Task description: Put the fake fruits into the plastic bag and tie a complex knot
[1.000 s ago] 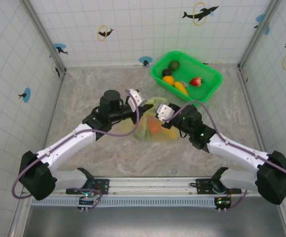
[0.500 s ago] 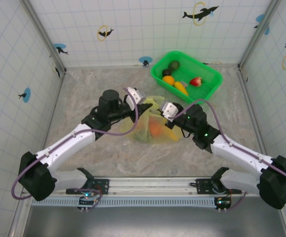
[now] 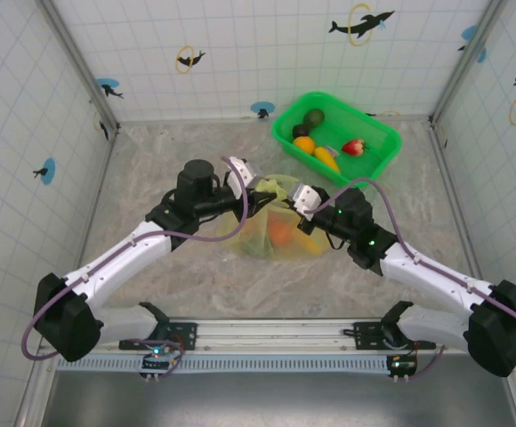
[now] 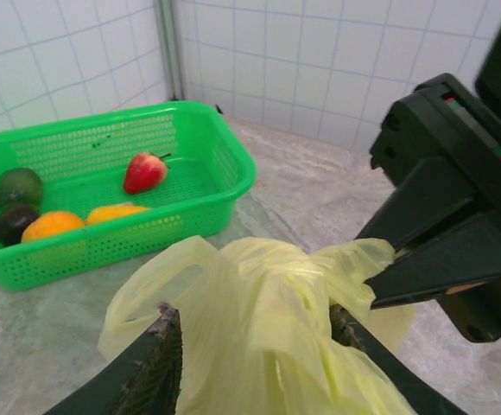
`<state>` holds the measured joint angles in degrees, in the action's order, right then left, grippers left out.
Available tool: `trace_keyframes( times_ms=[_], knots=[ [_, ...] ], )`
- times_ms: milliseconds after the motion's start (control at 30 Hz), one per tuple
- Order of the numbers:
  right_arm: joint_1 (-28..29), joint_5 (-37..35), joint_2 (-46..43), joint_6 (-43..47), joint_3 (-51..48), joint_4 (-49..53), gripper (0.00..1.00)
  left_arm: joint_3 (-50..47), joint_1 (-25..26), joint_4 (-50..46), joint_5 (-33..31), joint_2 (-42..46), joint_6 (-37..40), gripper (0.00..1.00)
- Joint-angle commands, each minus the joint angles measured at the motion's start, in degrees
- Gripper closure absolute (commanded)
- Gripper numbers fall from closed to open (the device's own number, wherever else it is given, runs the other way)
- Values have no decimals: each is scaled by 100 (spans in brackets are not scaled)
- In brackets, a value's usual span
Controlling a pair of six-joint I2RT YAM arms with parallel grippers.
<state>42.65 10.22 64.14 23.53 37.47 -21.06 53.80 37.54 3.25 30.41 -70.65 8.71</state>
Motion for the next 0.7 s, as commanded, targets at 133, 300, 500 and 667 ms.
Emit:
trace_keyframes(
  times_ms=[133, 300, 500, 667],
  knots=[
    [8, 230, 97, -364, 225, -443, 100, 140, -26, -52, 861, -35, -124, 55],
    [8, 227, 70, -378, 225, -409, 100, 168, -19, -197, 867, -54, 76, 91],
    [50, 378, -2, 155, 309, 452, 76, 172, -23, -283, 323, 142, 613, 100],
    [-329, 1475, -621, 102, 107, 658, 46, 89, -20, -377, 571, 296, 1212, 100]
  ],
)
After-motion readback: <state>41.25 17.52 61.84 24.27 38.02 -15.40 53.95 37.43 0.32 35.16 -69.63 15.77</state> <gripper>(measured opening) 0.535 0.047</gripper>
